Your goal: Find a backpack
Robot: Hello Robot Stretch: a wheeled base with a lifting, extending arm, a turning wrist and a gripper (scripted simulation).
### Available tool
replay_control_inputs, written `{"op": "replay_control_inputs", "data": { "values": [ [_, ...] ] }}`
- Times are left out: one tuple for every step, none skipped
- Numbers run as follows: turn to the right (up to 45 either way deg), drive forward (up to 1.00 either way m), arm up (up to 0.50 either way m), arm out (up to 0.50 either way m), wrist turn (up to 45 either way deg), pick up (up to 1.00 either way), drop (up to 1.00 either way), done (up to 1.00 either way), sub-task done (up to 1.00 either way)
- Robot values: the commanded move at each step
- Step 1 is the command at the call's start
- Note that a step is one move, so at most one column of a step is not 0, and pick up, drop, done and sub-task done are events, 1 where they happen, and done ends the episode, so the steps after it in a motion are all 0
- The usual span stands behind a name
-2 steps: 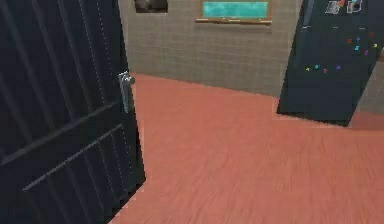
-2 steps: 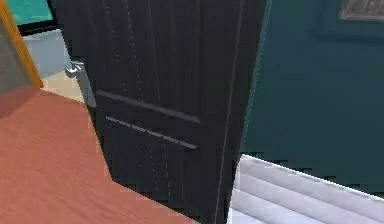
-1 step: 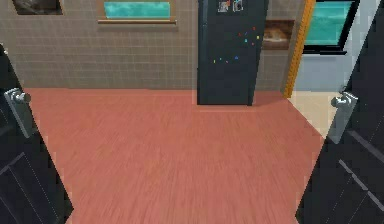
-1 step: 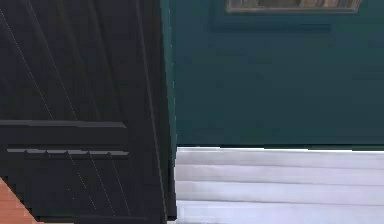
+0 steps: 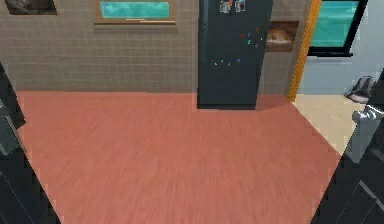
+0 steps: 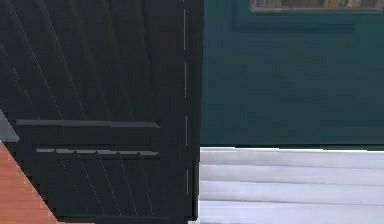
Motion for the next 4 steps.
{"op": "replay_control_inputs", "data": {
  "values": [
    [3.0, 0.00, 0.00, 0.00, 0.0, 0.00, 0.00, 0.00, 0.00],
    [0.0, 1.00, 0.00, 0.00, 0.0, 0.00, 0.00, 0.00, 0.00],
    [0.0, 0.15, 0.00, 0.00, 0.0, 0.00, 0.00, 0.00, 0.00],
    [39.0, 0.00, 0.00, 0.00, 0.0, 0.00, 0.00, 0.00, 0.00]
  ]
}}
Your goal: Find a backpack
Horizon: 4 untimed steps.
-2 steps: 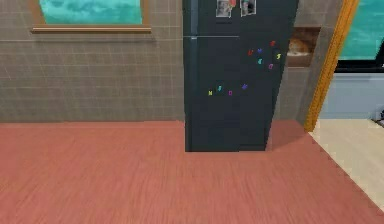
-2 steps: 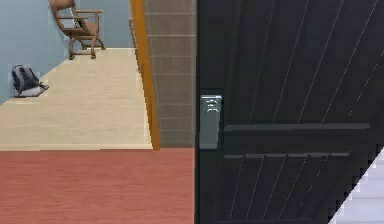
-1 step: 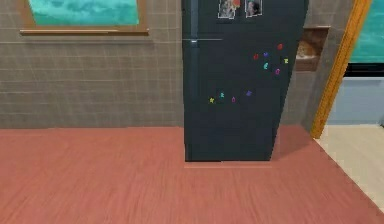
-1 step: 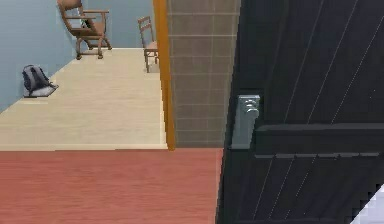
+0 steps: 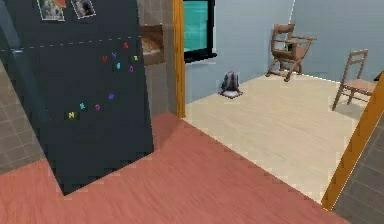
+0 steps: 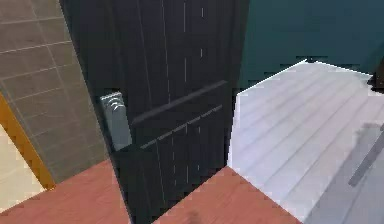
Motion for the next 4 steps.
{"op": "replay_control_inputs", "data": {
  "values": [
    [0.0, 0.50, 0.00, 0.00, 0.0, 0.00, 0.00, 0.00, 0.00],
    [12.0, 0.00, 0.00, 0.00, 0.0, 0.00, 0.00, 0.00, 0.00],
    [0.0, 1.00, 0.00, 0.00, 0.0, 0.00, 0.00, 0.00, 0.00],
    [0.0, 0.90, 0.00, 0.00, 0.0, 0.00, 0.00, 0.00, 0.00]
  ]
}}
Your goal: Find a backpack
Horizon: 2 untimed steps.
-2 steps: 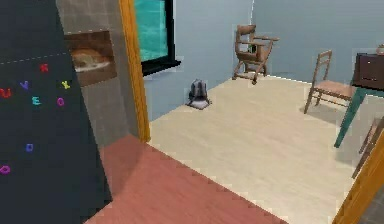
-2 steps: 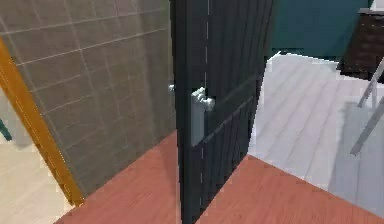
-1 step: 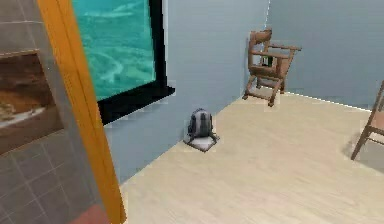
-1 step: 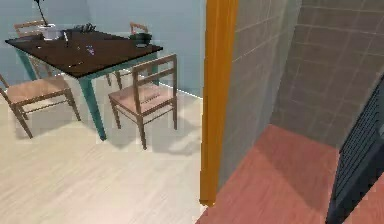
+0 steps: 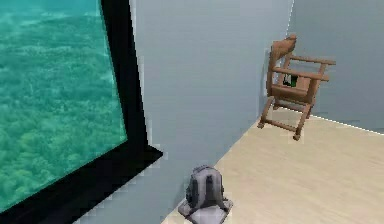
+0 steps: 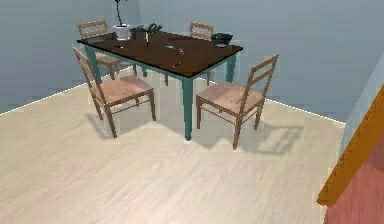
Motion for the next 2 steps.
{"op": "replay_control_inputs", "data": {
  "values": [
    [33.0, 0.00, 0.00, 0.00, 0.0, 0.00, 0.00, 0.00, 0.00],
    [0.0, 0.05, 0.00, 0.00, 0.0, 0.00, 0.00, 0.00, 0.00]
  ]
}}
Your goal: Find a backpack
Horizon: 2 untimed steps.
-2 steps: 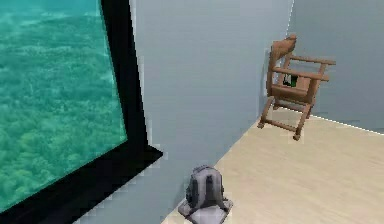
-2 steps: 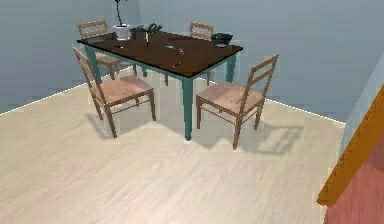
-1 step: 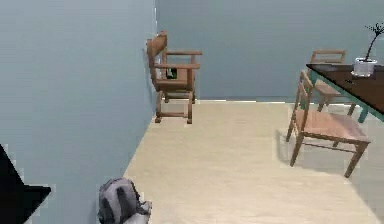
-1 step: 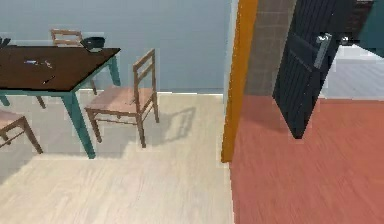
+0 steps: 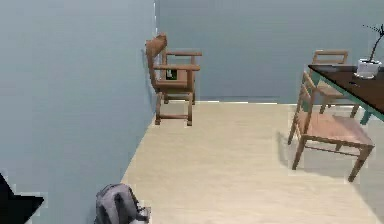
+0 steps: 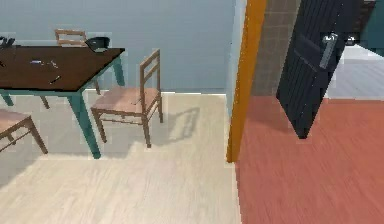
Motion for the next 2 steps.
{"op": "replay_control_inputs", "data": {
  "values": [
    [-27.0, 0.00, 0.00, 0.00, 0.0, 0.00, 0.00, 0.00, 0.00],
    [0.0, 0.00, 0.00, 0.00, 0.0, 0.00, 0.00, 1.00, 0.00]
  ]
}}
